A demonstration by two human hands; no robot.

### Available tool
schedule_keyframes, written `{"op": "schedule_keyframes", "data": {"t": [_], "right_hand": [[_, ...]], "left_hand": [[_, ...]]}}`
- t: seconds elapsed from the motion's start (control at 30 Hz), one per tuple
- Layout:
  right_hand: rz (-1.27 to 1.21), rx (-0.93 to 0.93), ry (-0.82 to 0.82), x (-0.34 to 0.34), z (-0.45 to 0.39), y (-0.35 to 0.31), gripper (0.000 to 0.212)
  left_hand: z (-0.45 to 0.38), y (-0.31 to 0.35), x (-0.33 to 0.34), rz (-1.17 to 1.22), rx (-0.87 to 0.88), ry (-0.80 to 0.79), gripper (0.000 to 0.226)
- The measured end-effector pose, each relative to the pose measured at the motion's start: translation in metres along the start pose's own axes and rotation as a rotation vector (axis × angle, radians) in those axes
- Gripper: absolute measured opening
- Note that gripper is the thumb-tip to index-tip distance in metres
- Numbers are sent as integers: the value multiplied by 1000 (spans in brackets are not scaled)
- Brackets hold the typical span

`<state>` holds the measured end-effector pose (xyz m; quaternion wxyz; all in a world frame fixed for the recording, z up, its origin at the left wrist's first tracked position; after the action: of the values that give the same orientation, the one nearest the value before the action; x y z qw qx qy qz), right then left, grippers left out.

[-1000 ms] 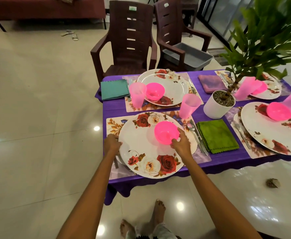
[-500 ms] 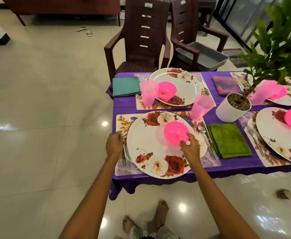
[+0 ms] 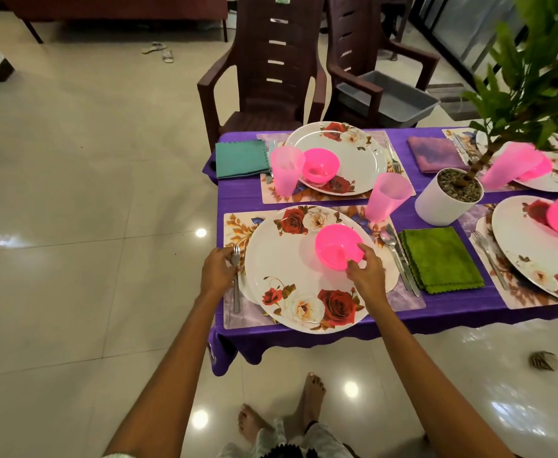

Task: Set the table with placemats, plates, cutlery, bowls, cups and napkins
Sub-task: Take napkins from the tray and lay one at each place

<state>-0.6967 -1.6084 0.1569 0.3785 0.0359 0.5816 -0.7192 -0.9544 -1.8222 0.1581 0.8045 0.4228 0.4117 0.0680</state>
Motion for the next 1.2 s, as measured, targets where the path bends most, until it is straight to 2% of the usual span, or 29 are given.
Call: {"op": "schedule_keyframes", "data": {"t": [0.2, 0.3, 0.47, 0.57, 0.63, 0.7, 0.77, 0.87, 1.2], "right_hand": [[-13, -16, 39, -4, 5, -4, 59], [-31, -10, 65, -7, 9, -5, 58], [-10, -7, 96, -10, 16, -9, 48], [-34, -2, 98, -15, 14, -12, 48], [-46, 14, 81, -18, 9, -13, 49], [-56, 21, 37, -18, 1, -14, 49], [-72, 17, -15, -16, -7, -15, 48], [-116, 6, -49, -16, -18, -10, 44], [-264, 16, -66, -22, -54, 1, 38]], "left_hand": [[-1, -2, 4, -8, -30, -23, 48], [4, 1, 2, -15, -26, 37, 46], [13, 38, 8, -98, 161, 170, 40], [14, 83, 41, -132, 309, 107, 35], [12, 106, 66, -69, 348, 34, 34], [6, 121, 91, 47, 307, -45, 36], [-4, 128, 111, 155, 187, -102, 37], [-14, 131, 129, 214, 75, -116, 36], [-43, 136, 136, 211, 98, -74, 37]]}}
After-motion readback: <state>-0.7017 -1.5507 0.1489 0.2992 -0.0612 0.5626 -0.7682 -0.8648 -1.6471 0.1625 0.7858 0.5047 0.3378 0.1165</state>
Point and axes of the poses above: each hand's wrist, its own z-axis away from the middle knuckle, its own x-axis out of the palm, y = z × x, the point moved 8 cm from there along -z, towards the middle knuckle, and after that the axes turned 7 degrees about -y, right-handed, at the moved point
